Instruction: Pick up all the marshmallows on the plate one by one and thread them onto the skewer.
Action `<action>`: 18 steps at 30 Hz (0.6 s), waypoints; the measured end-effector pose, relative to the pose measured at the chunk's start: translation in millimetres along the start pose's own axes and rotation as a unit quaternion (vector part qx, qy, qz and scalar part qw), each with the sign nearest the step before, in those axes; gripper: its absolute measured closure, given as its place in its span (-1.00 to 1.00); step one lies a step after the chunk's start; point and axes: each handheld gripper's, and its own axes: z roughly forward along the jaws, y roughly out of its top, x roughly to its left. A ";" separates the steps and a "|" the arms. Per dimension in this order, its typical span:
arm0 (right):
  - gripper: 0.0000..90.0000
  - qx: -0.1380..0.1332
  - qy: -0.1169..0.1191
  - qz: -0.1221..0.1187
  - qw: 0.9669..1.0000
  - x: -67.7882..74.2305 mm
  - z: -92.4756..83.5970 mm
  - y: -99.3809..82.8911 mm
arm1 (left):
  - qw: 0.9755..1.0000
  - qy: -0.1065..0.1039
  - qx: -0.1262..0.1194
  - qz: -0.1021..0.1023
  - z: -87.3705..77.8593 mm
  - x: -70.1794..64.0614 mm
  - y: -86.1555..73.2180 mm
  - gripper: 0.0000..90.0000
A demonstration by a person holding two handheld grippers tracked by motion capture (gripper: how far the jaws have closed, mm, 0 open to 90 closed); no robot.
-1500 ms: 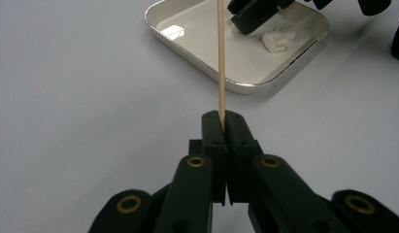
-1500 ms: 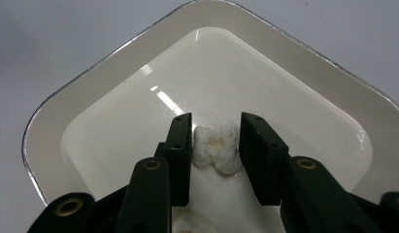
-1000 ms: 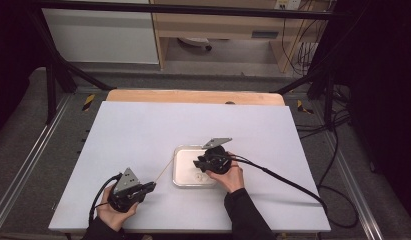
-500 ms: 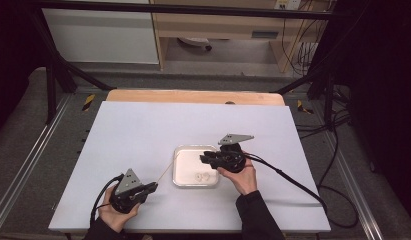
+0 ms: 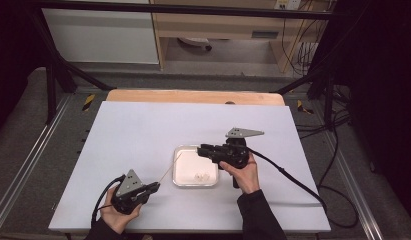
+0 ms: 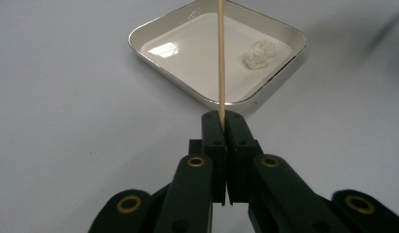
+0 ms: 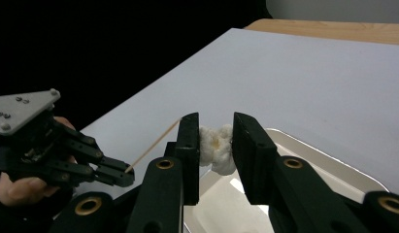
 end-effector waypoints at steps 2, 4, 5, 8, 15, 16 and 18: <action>0.64 -0.003 0.004 0.003 1.000 1.2 1.5 2.0 | 1.000 0.000 -0.003 0.000 0.0 -0.7 0.3 0.97; 0.64 -0.004 0.010 0.005 1.000 2.9 4.2 3.9 | 1.000 -0.001 -0.005 0.001 0.0 -1.4 0.6 0.96; 0.63 -0.005 0.013 0.005 1.000 3.8 5.8 4.8 | 1.000 -0.001 -0.006 0.001 0.0 -1.8 0.7 0.97; 0.64 -0.011 0.025 0.014 1.000 5.2 10.2 7.2 | 1.000 -0.002 -0.008 0.003 -0.4 -2.7 1.1 0.97; 0.63 -0.009 0.036 0.019 0.999 7.3 19.3 9.5 | 1.000 -0.004 -0.011 0.006 -0.6 -4.1 1.7 0.96; 0.63 -0.009 0.037 0.020 0.999 7.3 20.5 9.5 | 1.000 -0.004 -0.011 0.006 -0.6 -4.3 1.8 0.97; 0.63 -0.012 0.042 0.026 0.999 6.7 22.4 9.4 | 1.000 -0.005 -0.011 0.007 -0.3 -4.6 1.7 0.96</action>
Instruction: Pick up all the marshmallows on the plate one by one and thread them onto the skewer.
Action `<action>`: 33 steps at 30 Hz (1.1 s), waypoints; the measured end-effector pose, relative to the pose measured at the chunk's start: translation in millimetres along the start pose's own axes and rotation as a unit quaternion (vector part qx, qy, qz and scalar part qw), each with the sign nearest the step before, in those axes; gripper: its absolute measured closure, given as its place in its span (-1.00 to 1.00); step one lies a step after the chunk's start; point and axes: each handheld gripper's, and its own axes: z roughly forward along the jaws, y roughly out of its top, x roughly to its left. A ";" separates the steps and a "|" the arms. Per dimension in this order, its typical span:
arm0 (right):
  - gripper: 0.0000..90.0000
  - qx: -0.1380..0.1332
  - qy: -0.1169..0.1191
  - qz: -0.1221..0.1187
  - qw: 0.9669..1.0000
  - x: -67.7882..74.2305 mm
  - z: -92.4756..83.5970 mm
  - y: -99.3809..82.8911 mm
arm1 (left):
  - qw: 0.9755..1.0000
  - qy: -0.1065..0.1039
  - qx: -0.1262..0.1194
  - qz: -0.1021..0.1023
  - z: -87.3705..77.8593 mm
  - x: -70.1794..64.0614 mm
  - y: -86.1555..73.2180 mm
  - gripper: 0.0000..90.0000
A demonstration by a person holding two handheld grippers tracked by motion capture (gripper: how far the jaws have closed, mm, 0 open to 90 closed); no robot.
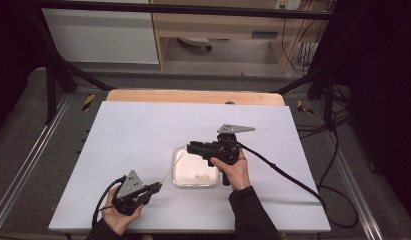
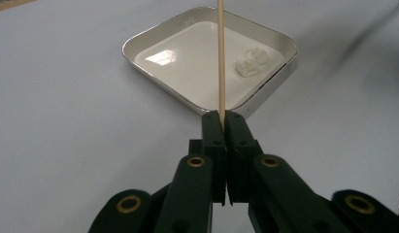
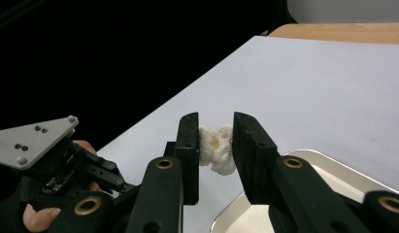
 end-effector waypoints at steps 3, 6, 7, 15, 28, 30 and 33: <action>0.63 0.001 0.002 0.006 1.000 -1.4 2.1 -0.7 | 1.000 0.000 -0.001 0.001 -0.1 -0.3 0.1 0.97; 0.63 0.003 0.003 0.008 1.000 -1.9 3.6 -1.8 | 1.000 -0.001 -0.001 0.001 0.0 -0.5 0.2 0.96; 0.63 0.003 0.004 0.008 1.000 -2.1 4.2 -2.1 | 1.000 -0.001 -0.001 0.001 0.1 -0.7 0.1 0.97; 0.63 0.008 0.012 0.013 1.000 -2.7 7.0 -4.4 | 1.000 -0.001 -0.001 0.003 0.6 -1.6 0.3 0.97; 0.66 0.024 0.025 0.020 0.999 -3.2 10.6 -8.4 | 1.000 -0.005 0.004 0.012 2.0 -2.8 -0.5 0.96; 0.67 0.025 0.027 0.020 0.999 -3.1 11.2 -9.1 | 1.000 -0.005 0.004 0.012 1.9 -3.0 -0.6 0.96; 0.68 0.023 0.028 0.022 0.999 -2.3 12.3 -10.8 | 1.000 -0.003 0.005 0.010 2.2 -3.1 -0.8 0.96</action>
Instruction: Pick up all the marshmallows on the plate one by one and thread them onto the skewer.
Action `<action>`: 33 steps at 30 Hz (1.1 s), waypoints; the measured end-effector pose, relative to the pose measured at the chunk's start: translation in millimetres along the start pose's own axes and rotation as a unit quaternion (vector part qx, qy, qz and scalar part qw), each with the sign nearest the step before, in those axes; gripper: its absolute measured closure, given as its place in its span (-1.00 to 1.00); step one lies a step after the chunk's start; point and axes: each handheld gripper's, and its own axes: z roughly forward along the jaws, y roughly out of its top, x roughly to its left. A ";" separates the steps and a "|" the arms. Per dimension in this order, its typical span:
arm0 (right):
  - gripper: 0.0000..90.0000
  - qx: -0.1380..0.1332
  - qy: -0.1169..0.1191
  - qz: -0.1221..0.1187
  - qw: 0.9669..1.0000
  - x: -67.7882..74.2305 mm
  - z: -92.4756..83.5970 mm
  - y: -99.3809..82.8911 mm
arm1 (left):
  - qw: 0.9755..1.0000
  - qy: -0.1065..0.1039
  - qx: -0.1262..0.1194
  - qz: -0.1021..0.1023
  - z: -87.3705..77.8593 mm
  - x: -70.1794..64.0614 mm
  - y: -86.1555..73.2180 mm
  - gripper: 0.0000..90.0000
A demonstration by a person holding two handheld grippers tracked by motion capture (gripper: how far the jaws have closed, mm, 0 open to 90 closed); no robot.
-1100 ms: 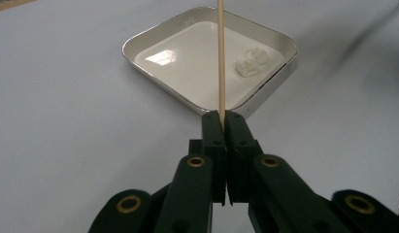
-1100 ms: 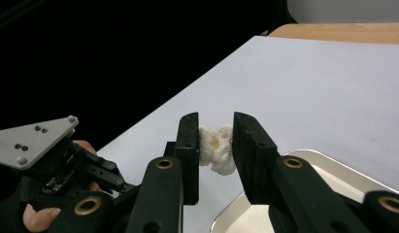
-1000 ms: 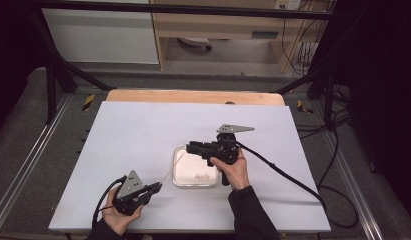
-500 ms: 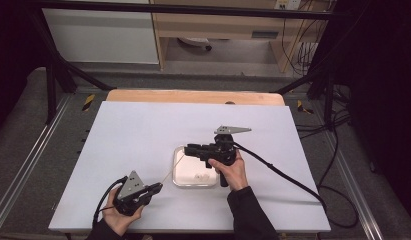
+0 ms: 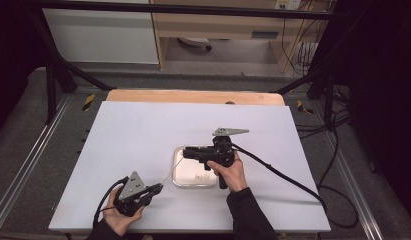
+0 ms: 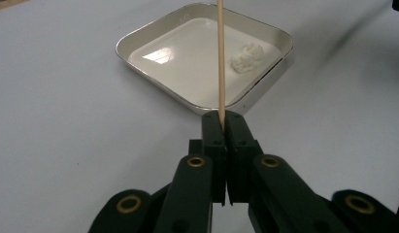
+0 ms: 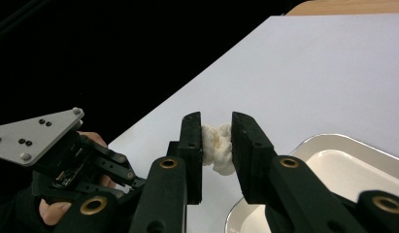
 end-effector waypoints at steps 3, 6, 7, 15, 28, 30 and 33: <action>0.69 -0.002 0.002 0.002 1.000 0.7 2.1 -2.3 | 1.000 0.002 0.003 -0.003 0.9 -0.2 -0.4 0.97; 0.70 -0.003 0.002 0.001 1.000 0.8 4.0 -4.5 | 1.000 0.003 0.004 -0.004 1.1 -0.4 -0.7 0.97; 0.70 -0.002 0.002 0.002 1.000 1.0 4.4 -5.1 | 1.000 0.003 0.004 -0.004 1.2 -0.4 -0.8 0.97; 0.72 -0.006 0.006 0.001 1.000 3.4 6.9 -9.4 | 1.000 0.005 0.002 -0.005 2.1 -2.1 -0.5 0.97; 0.73 -0.008 0.007 -0.001 1.000 6.3 10.9 -16.3 | 1.000 0.006 0.005 -0.004 3.9 -4.5 -0.1 0.97; 0.73 -0.007 0.007 -0.001 1.000 6.8 11.3 -17.3 | 1.000 0.006 0.004 -0.004 4.0 -4.7 0.0 0.97; 0.73 -0.007 0.007 0.000 1.000 7.4 11.7 -18.3 | 1.000 0.005 0.004 -0.005 4.3 -5.1 0.1 0.97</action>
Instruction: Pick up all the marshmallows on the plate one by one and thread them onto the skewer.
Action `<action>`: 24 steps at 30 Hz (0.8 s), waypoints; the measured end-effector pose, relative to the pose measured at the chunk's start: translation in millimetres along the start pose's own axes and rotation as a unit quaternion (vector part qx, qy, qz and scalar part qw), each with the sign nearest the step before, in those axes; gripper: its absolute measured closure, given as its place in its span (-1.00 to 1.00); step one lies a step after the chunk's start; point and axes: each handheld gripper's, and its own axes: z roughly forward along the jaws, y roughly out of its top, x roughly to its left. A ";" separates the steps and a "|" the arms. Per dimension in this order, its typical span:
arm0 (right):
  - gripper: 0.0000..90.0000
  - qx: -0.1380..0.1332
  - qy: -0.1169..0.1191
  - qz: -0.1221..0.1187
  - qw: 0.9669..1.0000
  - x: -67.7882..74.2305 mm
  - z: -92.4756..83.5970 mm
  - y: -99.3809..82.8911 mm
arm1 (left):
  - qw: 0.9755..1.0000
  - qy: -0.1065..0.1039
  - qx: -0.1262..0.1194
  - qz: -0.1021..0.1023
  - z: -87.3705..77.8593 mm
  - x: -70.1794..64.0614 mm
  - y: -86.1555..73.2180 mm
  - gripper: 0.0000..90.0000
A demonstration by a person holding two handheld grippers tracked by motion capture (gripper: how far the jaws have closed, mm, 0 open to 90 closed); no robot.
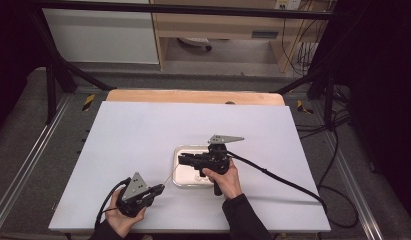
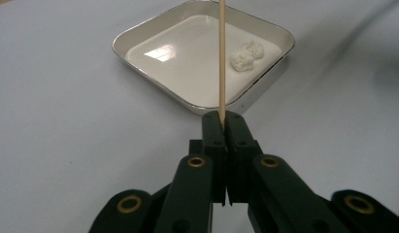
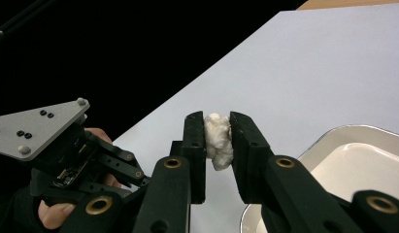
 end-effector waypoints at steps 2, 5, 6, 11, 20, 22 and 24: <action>0.74 0.001 0.000 -0.001 1.000 0.2 0.3 -0.6 | 1.000 -0.001 0.001 0.000 0.3 -0.3 0.1 0.97; 0.75 0.003 -0.001 -0.003 1.000 0.9 0.5 -1.9 | 1.000 -0.001 0.002 0.000 0.5 -0.6 0.0 0.97; 0.75 0.004 -0.001 -0.004 1.000 1.1 0.6 -2.3 | 1.000 0.000 0.002 0.000 0.6 -0.7 0.0 0.97; 0.76 0.005 0.000 -0.004 1.000 2.1 1.5 -4.3 | 1.000 -0.001 0.002 0.001 1.6 -1.8 0.2 0.97; 0.76 0.005 0.002 -0.007 1.000 3.6 2.6 -7.2 | 1.000 -0.002 0.002 0.001 2.7 -2.7 0.6 0.97; 0.76 0.006 0.000 -0.007 1.000 3.8 2.9 -7.9 | 1.000 -0.002 0.003 0.001 3.1 -2.9 0.5 0.97; 0.76 0.007 -0.001 -0.009 1.000 3.9 2.8 -8.4 | 1.000 -0.002 0.002 0.001 3.4 -2.9 0.7 0.97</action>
